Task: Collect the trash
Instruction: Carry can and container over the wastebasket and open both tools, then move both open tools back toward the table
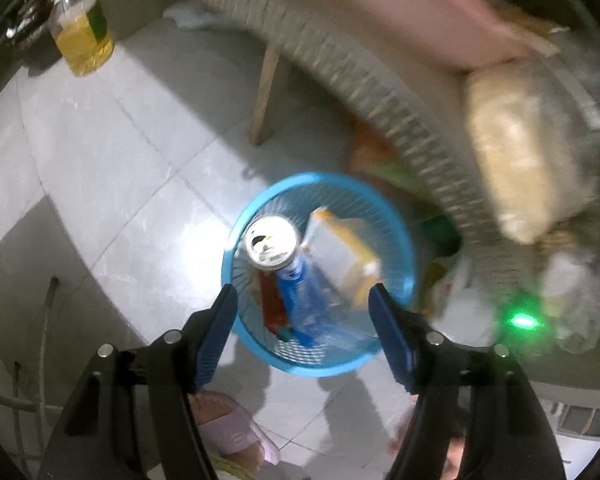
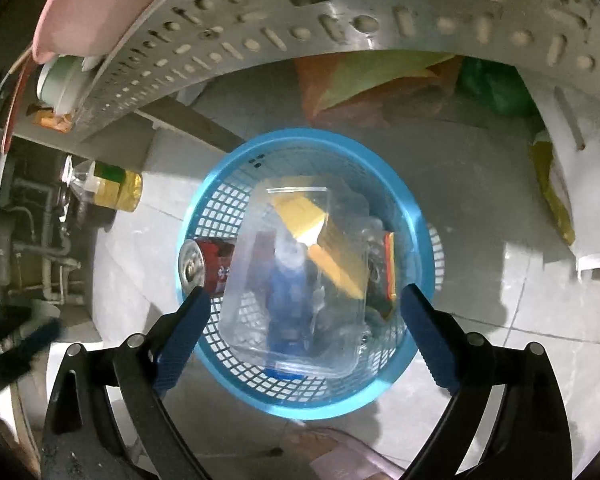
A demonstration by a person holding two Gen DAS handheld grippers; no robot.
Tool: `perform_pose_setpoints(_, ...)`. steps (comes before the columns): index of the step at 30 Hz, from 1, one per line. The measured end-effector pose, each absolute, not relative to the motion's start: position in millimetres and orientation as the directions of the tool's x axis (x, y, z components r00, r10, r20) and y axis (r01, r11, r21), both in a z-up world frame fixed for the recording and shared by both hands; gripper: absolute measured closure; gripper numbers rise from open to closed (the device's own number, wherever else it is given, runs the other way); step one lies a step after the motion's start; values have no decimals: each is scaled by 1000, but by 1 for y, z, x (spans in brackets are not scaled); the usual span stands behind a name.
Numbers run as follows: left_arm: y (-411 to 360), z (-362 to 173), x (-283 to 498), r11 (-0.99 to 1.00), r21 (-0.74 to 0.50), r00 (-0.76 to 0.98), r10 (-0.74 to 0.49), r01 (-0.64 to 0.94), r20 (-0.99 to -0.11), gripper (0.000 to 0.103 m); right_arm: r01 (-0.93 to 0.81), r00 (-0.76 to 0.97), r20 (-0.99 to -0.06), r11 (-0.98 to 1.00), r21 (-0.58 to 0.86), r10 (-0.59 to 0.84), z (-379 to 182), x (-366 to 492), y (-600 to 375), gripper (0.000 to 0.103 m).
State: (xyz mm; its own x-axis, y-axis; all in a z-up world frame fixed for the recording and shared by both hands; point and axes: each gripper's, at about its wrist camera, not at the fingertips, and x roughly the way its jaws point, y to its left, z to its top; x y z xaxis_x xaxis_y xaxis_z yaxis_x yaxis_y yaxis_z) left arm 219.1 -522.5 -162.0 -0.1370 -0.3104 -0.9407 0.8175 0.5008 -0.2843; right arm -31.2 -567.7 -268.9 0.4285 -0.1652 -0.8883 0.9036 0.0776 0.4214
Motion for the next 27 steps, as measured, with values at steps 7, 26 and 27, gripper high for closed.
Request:
perform_pose_setpoints(7,-502,-67,206,442,-335,-120,-446,832,-887,29,888,459,-857,89,451,-233,-243,-53,-548,12)
perform_pose_setpoints(26,-193,56,180,528,-295,227,-713,796,-664,6,849,462,-781,463,254,-420,-81,-61,-398,11)
perform_pose_setpoints(27,-175,54,183,559,-291,259,-704,777,-661,6,846,464,-768,479,236,-441,-73,-56,-393,10)
